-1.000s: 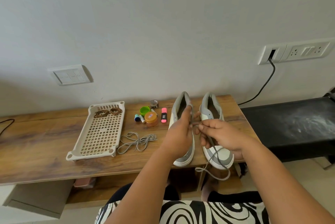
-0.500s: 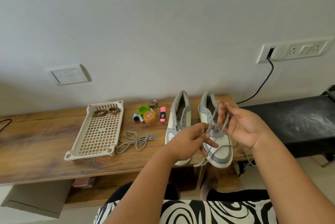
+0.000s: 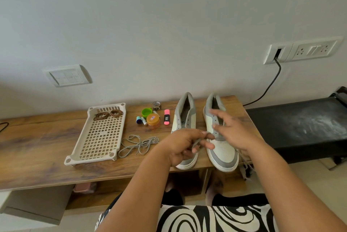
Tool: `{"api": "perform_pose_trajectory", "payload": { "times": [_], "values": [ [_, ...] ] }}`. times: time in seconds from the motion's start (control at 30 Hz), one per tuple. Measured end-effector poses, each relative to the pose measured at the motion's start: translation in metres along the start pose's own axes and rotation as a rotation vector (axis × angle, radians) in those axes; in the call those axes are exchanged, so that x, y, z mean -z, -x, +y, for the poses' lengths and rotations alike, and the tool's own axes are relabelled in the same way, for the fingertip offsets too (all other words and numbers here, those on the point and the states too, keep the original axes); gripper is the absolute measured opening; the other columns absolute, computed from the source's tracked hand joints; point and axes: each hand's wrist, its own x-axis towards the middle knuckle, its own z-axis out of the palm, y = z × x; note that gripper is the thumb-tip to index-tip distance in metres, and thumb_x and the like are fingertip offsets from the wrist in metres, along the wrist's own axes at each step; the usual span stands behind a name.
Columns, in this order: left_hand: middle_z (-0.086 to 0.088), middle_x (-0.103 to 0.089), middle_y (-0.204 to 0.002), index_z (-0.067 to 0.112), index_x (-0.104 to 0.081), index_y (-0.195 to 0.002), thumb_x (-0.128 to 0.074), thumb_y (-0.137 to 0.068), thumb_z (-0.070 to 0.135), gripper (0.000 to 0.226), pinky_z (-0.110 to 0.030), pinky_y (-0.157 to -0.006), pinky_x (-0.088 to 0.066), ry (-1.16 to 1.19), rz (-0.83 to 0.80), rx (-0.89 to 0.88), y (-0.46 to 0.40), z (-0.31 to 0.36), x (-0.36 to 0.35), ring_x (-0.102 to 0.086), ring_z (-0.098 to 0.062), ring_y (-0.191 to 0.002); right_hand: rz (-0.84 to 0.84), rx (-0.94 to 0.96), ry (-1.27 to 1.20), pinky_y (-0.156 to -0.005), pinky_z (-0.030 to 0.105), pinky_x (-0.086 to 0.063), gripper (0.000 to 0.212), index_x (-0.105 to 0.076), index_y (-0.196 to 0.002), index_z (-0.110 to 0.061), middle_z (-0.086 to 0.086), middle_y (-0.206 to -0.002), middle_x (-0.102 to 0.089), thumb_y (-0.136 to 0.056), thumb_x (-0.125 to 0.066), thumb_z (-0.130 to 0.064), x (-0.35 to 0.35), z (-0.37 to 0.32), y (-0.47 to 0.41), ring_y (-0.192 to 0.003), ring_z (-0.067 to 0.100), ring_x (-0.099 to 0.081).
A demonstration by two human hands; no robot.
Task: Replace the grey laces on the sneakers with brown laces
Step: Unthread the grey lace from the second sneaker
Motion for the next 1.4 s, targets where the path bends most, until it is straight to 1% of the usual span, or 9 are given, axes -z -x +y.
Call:
{"api": "perform_pose_trajectory", "payload": {
  "times": [0.17,0.37,0.47,0.7,0.93,1.1,1.2,1.3,1.4],
  "values": [
    [-0.003,-0.071,-0.071,0.003,-0.067,-0.101,-0.05,-0.099,0.015,0.021,-0.009,-0.032,-0.018,0.424,0.072,0.004,0.0,0.006,0.005,-0.037,-0.003,-0.035,-0.319,0.031,-0.268,-0.097,0.015,-0.045,0.052,-0.058,-0.115,-0.037,-0.01,-0.116,-0.068,-0.093,-0.049,0.009,-0.018,-0.006,0.008,-0.109,-0.008,-0.059],
    [-0.001,-0.071,-0.074,0.005,-0.079,-0.084,-0.059,-0.085,0.019,0.024,-0.008,-0.033,-0.017,0.439,-0.05,0.028,0.005,0.007,0.004,-0.04,-0.003,-0.034,0.036,0.187,0.054,-0.074,0.008,-0.041,0.022,-0.068,-0.108,-0.022,-0.014,-0.086,-0.068,-0.102,-0.047,-0.018,-0.019,-0.002,0.004,-0.084,-0.013,-0.059],
    [-0.002,-0.072,-0.079,0.007,-0.077,-0.092,-0.058,-0.086,0.021,0.024,-0.008,-0.035,-0.016,0.402,-0.078,-0.029,0.007,0.007,0.001,-0.043,-0.003,-0.038,0.135,0.263,0.178,-0.07,0.013,-0.043,0.028,-0.067,-0.117,-0.026,-0.01,-0.098,-0.07,-0.102,-0.045,-0.018,-0.019,0.002,0.003,-0.087,0.001,-0.06],
    [-0.005,-0.074,-0.11,0.005,-0.055,-0.129,-0.038,-0.103,0.009,0.031,-0.009,-0.035,-0.028,0.357,-0.011,-0.27,0.009,0.01,0.0,-0.064,-0.003,-0.06,-0.134,0.167,0.23,-0.071,0.011,-0.042,0.019,-0.055,-0.103,-0.029,-0.015,-0.088,-0.062,-0.105,-0.038,-0.022,-0.04,-0.003,0.003,-0.088,0.004,-0.064],
    [0.003,-0.057,-0.139,0.022,-0.025,-0.154,-0.036,-0.104,-0.001,0.056,-0.015,-0.067,-0.051,-0.069,0.278,-0.483,0.002,0.0,-0.006,-0.067,-0.008,-0.102,-0.401,0.017,-0.292,-0.096,0.044,-0.053,0.023,-0.06,-0.113,-0.014,0.011,-0.093,-0.075,-0.105,-0.038,-0.013,-0.031,-0.012,0.007,-0.09,0.03,-0.072],
    [0.011,-0.048,-0.145,0.03,-0.016,-0.154,-0.035,-0.103,-0.003,0.064,-0.019,-0.075,-0.053,-0.315,0.4,-0.575,-0.004,-0.002,0.003,-0.058,-0.006,-0.121,-0.571,-0.019,-0.333,-0.087,0.04,-0.052,0.029,-0.06,-0.118,0.001,0.014,-0.085,-0.071,-0.104,-0.04,-0.015,-0.012,-0.009,0.011,-0.082,0.027,-0.069],
    [0.014,-0.044,-0.149,0.034,-0.02,-0.154,-0.04,-0.102,0.003,0.064,-0.032,-0.105,-0.047,-0.602,0.324,-0.524,-0.006,-0.008,0.003,-0.052,-0.004,-0.128,-0.527,-0.035,-0.507,-0.074,0.032,-0.056,0.027,-0.068,-0.098,-0.004,0.018,-0.078,-0.069,-0.102,-0.043,-0.015,-0.006,-0.012,0.014,-0.075,0.03,-0.067],
    [0.018,-0.042,-0.147,0.03,-0.024,-0.155,-0.042,-0.101,0.005,0.062,-0.02,-0.104,-0.036,-0.792,0.249,-0.465,-0.004,-0.007,-0.002,-0.053,-0.001,-0.117,-0.511,-0.057,-0.538,-0.072,0.033,-0.055,0.027,-0.068,-0.091,-0.006,0.02,-0.076,-0.068,-0.102,-0.046,-0.016,0.0,-0.011,0.017,-0.072,0.03,-0.067],
    [0.009,-0.04,-0.153,0.031,-0.021,-0.156,-0.037,-0.104,0.011,0.057,-0.021,-0.11,-0.029,-0.938,0.22,-0.424,-0.004,-0.007,-0.002,-0.041,-0.01,-0.136,-0.402,-0.1,-0.73,-0.065,0.032,-0.055,0.028,-0.065,-0.09,-0.002,0.016,-0.069,-0.065,-0.101,-0.045,-0.017,0.006,-0.009,0.015,-0.064,0.025,-0.065]
  ]
}}
